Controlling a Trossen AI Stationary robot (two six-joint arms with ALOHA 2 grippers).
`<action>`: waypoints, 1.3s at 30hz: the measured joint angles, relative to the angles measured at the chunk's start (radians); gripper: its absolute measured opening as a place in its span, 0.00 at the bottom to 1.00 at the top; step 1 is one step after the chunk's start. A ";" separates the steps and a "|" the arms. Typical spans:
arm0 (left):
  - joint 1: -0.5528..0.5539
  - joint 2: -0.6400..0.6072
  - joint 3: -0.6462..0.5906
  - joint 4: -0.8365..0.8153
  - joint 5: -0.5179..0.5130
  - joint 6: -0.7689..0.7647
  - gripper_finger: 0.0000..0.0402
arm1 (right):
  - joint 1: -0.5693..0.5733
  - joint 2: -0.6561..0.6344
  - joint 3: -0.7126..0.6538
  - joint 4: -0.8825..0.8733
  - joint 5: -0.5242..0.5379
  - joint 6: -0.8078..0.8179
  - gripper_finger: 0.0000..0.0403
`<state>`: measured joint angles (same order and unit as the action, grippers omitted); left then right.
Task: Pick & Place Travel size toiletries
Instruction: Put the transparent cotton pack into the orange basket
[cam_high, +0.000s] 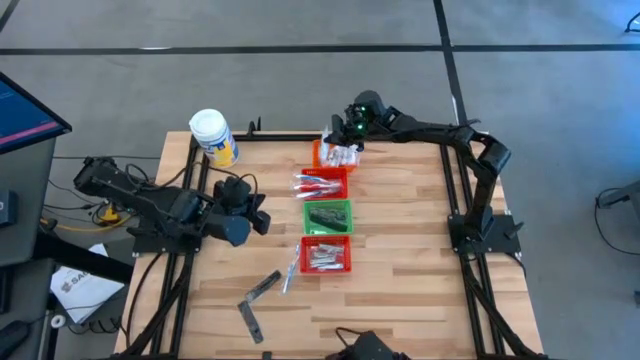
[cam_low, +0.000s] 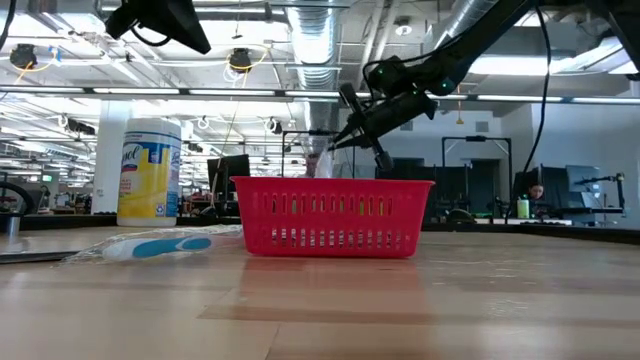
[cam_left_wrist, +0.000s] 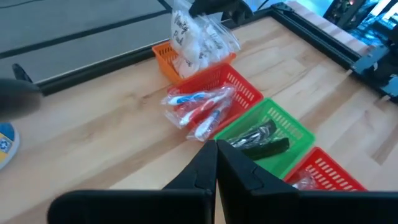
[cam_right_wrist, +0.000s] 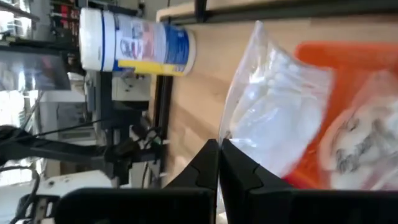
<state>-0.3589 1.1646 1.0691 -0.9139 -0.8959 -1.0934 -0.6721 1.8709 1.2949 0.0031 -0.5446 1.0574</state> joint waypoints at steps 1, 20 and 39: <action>0.006 -0.001 0.000 0.002 0.003 0.013 0.00 | -0.005 0.000 0.000 -0.004 0.005 -0.007 0.00; 0.080 -0.001 0.000 0.022 0.006 0.069 0.00 | -0.021 0.000 0.000 -0.107 0.078 -0.115 0.00; 0.103 0.000 0.000 0.043 0.013 0.120 0.00 | 0.027 0.081 0.082 -0.192 0.125 -0.072 0.00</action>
<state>-0.2562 1.1641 1.0695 -0.8714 -0.8833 -0.9730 -0.6449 1.9522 1.3766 -0.1887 -0.4197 0.9859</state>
